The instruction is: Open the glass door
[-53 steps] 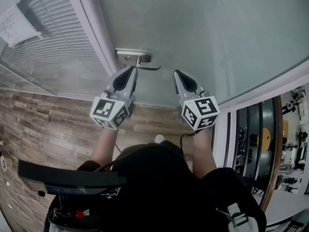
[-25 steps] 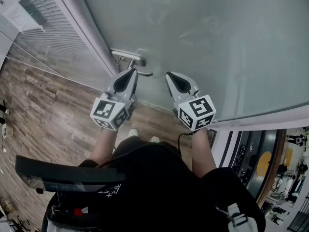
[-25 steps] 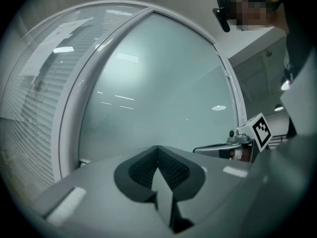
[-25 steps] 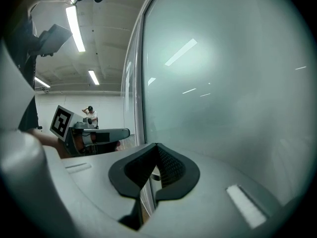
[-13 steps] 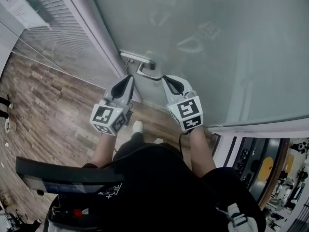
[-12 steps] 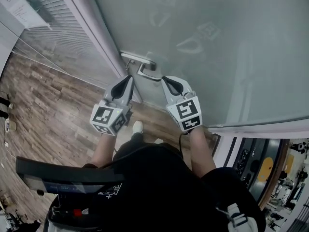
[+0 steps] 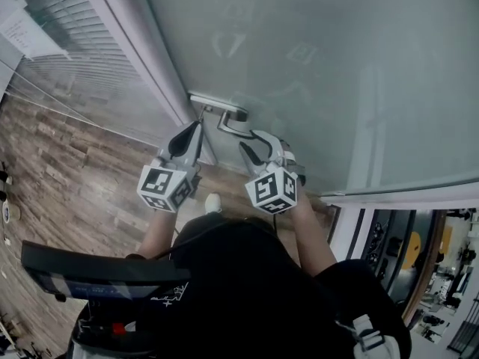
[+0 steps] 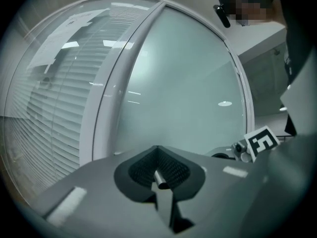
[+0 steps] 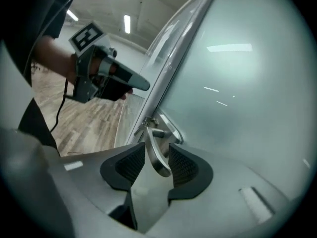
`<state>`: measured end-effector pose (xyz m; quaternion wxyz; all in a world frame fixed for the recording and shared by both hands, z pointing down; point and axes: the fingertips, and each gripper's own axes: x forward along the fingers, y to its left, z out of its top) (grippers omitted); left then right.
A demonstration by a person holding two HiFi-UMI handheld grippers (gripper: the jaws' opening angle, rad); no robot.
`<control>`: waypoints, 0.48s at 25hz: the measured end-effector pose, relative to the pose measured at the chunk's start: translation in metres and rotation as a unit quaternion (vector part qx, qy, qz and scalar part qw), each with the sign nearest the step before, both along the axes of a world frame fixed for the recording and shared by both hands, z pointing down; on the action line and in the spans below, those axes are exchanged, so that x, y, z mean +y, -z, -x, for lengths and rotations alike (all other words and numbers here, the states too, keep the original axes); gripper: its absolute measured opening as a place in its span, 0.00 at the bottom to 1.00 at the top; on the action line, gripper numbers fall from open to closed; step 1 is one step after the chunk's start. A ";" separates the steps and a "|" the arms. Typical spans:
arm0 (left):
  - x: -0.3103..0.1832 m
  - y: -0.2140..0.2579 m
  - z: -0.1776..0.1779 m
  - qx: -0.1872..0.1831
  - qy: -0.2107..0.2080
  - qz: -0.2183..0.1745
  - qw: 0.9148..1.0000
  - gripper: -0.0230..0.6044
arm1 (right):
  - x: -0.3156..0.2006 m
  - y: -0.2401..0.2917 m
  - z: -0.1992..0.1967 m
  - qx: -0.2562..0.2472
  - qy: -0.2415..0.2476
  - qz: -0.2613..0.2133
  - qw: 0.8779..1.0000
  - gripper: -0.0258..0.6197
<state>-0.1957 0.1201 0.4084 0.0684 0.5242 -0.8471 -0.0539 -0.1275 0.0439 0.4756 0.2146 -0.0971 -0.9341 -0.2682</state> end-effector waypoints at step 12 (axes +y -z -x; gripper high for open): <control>-0.002 -0.011 0.019 0.013 -0.037 -0.002 0.999 0.04 | -0.014 -0.037 0.019 -0.020 -0.067 -0.213 0.975 0.26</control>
